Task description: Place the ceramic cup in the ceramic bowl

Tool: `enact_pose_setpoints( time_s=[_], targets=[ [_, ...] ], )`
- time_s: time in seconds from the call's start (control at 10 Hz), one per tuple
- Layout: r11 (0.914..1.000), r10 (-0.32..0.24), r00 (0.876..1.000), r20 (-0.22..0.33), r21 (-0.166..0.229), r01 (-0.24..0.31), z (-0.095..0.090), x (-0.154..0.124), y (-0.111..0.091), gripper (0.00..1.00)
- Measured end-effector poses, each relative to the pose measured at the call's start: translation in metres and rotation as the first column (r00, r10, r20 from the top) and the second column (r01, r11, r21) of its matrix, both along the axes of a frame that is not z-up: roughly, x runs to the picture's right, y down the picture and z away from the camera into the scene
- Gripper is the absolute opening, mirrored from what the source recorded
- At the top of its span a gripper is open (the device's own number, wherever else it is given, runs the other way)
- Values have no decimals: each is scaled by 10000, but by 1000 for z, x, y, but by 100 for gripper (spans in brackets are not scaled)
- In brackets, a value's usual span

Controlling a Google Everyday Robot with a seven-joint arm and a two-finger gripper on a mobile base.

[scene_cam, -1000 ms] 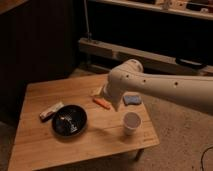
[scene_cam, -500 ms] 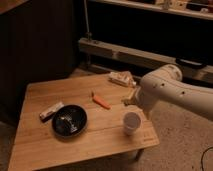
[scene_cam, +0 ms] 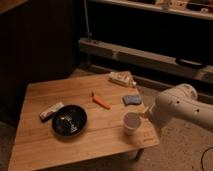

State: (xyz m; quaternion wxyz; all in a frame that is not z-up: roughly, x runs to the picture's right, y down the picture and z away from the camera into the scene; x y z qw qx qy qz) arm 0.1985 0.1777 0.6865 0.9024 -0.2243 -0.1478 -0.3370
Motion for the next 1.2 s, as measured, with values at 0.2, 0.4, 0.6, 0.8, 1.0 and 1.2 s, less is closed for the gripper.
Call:
enact_pose_setpoints(
  time_s=[0.2, 0.4, 0.6, 0.8, 1.0, 1.2],
  targets=[
    [9996, 99, 9994, 322, -284, -90, 15, -17, 12, 80],
    [9984, 109, 9975, 694, -559, -70, 36, -42, 20, 80],
    [9973, 80, 9958, 907, -733, -13, 51, -53, 29, 69],
    [9974, -131, 9913, 1311, -684, 222, 61, -72, 22, 46],
    [9975, -184, 9872, 1587, -639, 289, 67, -82, 13, 22],
    [9989, -319, 9837, 1772, -273, 373, 64, -93, -5, 4]
  ],
)
